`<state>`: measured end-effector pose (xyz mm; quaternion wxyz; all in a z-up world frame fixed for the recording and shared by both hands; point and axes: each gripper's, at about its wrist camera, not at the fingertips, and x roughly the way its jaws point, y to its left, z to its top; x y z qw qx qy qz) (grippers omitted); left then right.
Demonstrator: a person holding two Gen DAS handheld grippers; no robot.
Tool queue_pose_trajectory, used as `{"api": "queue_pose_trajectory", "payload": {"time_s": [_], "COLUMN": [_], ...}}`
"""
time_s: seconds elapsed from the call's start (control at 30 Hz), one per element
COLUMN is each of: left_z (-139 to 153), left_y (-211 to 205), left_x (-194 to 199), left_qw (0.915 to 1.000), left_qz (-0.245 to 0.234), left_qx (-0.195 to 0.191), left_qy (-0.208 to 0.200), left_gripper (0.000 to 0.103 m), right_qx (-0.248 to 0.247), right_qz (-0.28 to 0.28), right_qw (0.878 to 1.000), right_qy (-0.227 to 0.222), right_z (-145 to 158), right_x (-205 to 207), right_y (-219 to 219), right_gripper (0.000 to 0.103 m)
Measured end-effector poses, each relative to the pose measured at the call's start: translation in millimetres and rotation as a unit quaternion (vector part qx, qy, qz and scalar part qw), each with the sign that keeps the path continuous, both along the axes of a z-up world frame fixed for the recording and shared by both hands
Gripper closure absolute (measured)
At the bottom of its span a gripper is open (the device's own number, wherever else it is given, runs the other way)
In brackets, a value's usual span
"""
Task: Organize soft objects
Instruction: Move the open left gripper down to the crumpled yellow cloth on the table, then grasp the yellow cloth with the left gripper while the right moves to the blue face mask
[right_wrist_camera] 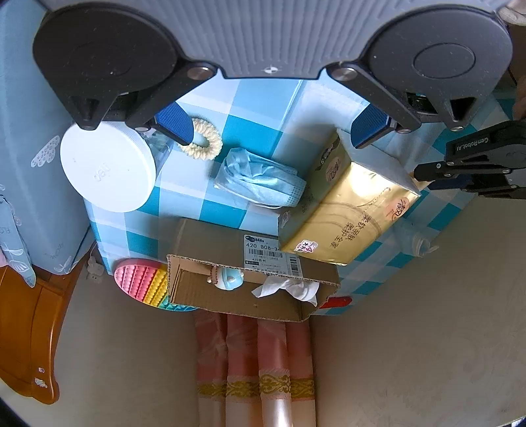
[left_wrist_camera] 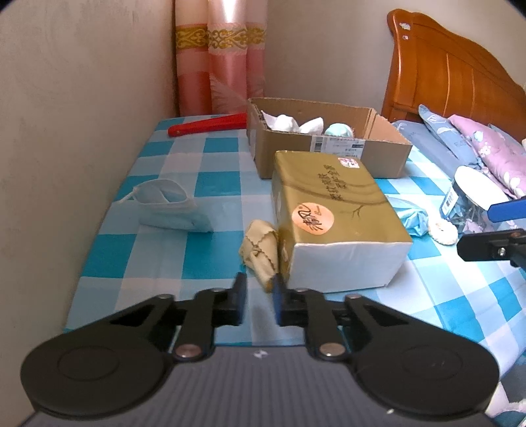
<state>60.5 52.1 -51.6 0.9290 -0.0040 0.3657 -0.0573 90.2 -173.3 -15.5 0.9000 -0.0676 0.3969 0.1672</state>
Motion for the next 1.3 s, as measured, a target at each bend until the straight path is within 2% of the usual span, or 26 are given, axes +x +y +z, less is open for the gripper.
{"api": "queue_pose_trajectory", "payload": {"time_s": [0.1, 0.5, 0.63, 0.7, 0.77, 0.8, 1.13, 1.3], "left_z": [1, 4, 9, 10, 9, 8, 5, 1], "left_y": [0, 20, 17, 12, 9, 8, 11, 24], "left_x": [0, -6, -4, -2, 1, 3, 23, 33], "left_qw": [1.0000, 0.9991, 0.9995, 0.9998, 0.9997, 0.9997, 0.9992, 0.9995], "left_qz": [-0.001, 0.042, 0.030, 0.021, 0.020, 0.021, 0.025, 0.031], "left_qx": [0.000, 0.008, 0.005, 0.005, 0.009, 0.012, 0.025, 0.005], "left_qy": [-0.001, 0.007, 0.001, -0.003, -0.006, -0.008, -0.016, 0.003], "left_gripper": [0.102, 0.100, 0.091, 0.079, 0.059, 0.057, 0.056, 0.057], "right_qx": [0.000, 0.005, 0.008, 0.008, 0.009, 0.010, 0.008, 0.009], "right_qz": [-0.002, -0.002, -0.003, -0.003, -0.003, -0.004, -0.010, -0.010], "right_qw": [1.000, 1.000, 1.000, 1.000, 1.000, 1.000, 1.000, 1.000], "right_qy": [0.000, 0.001, 0.001, 0.000, 0.000, 0.000, 0.006, 0.008], "right_z": [0, 0, 0, 0, 0, 0, -2, -3], "right_x": [0, 1, 0, 0, -1, -1, 2, 4], "right_y": [-1, -2, -2, -2, -3, -3, -7, -7], "right_gripper": [0.000, 0.000, 0.000, 0.000, 0.000, 0.000, 0.000, 0.000]}}
